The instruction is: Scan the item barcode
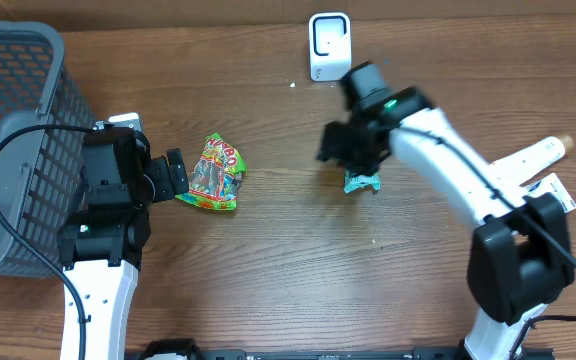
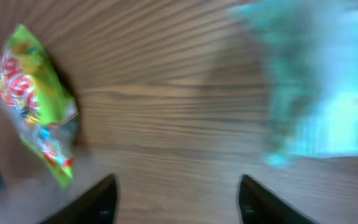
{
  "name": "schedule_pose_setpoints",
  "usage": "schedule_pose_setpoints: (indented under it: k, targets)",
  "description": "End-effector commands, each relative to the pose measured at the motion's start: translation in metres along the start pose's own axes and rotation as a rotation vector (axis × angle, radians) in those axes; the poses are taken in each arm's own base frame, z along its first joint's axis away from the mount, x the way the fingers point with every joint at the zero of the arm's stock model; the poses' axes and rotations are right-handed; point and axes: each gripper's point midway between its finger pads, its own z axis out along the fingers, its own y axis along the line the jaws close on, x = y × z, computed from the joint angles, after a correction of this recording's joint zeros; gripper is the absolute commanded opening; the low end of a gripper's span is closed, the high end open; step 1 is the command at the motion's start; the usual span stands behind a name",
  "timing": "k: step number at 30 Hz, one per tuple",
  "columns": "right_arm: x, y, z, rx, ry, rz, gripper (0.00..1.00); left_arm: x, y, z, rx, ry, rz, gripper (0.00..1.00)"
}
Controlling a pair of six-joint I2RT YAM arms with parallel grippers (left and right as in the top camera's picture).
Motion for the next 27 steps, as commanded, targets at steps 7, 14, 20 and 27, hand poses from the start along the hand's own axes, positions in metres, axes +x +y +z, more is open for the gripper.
schedule_pose_setpoints:
  k: [7, 14, 20, 27]
  targets:
    - [0.011, -0.012, 0.058, 0.08, -0.039, -0.034, 0.36, -0.003, 0.003, -0.002, -0.011, -0.012, 0.009, 1.0]
    - [-0.001, -0.049, 0.058, 0.244, -0.095, -0.009, 0.36, -0.003, 0.003, -0.002, -0.011, -0.012, 0.009, 1.0]
    - [-0.004, -0.081, 0.047, 0.332, -0.063, -0.009, 0.39, -0.003, 0.003, -0.002, -0.011, -0.012, 0.009, 1.0]
    - [-0.03, -0.091, 0.025, 0.329, -0.06, -0.184, 0.46, -0.003, 0.003, -0.002, -0.011, -0.012, 0.009, 1.0]
